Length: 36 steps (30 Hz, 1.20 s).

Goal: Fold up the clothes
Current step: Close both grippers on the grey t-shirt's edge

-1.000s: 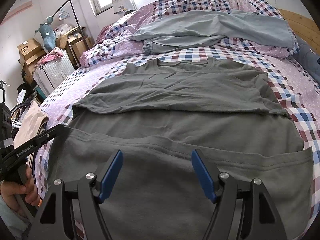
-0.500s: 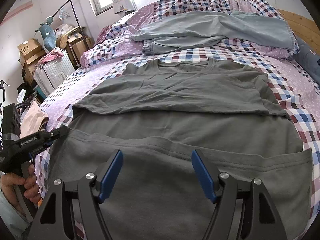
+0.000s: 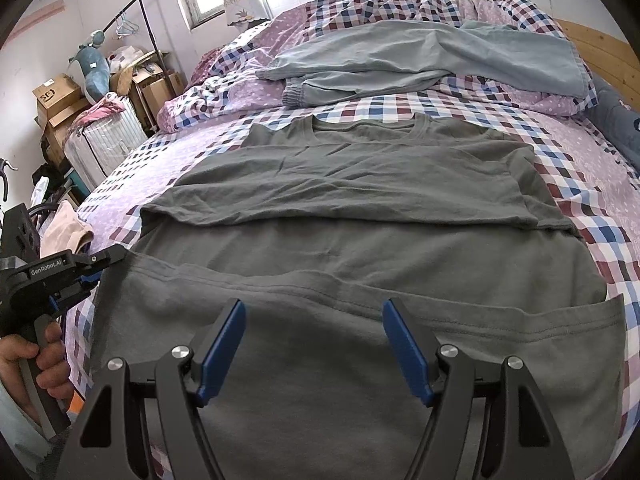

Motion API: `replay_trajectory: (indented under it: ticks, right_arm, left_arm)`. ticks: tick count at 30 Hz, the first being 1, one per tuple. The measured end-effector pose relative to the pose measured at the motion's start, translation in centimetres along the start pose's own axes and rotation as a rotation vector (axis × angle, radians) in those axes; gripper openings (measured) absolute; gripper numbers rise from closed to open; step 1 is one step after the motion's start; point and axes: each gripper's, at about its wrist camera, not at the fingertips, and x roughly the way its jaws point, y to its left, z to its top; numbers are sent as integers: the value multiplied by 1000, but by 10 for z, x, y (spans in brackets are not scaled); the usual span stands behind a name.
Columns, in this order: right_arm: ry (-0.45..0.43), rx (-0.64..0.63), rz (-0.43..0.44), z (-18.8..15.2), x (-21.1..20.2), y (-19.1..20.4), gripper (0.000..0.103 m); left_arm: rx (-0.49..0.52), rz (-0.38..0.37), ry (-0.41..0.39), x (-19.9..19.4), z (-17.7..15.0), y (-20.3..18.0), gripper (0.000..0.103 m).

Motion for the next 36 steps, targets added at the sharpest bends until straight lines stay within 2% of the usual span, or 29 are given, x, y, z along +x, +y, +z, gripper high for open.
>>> replay_trajectory:
  ticks: [10, 20, 23, 28, 32, 36]
  right_arm:
    - [-16, -8, -6, -3, 5, -1, 75]
    - [-27, 1, 5, -4, 1, -15, 75]
    - [-59, 22, -15, 6, -15, -37, 75]
    - [-111, 100, -58, 27, -57, -105, 75]
    - [-117, 163, -75, 33, -89, -164, 75]
    - [-84, 247, -80, 24, -101, -208, 75]
  left_arm:
    - [37, 46, -19, -2, -1, -4, 6]
    - [135, 66, -84, -8, 3, -29, 3]
    - [136, 86, -78, -4, 4, -32, 3]
    - [169, 145, -86, -1, 3, -39, 3]
    - [183, 189, -80, 3, 3, -40, 3]
    - [169, 221, -75, 7, 3, -38, 3]
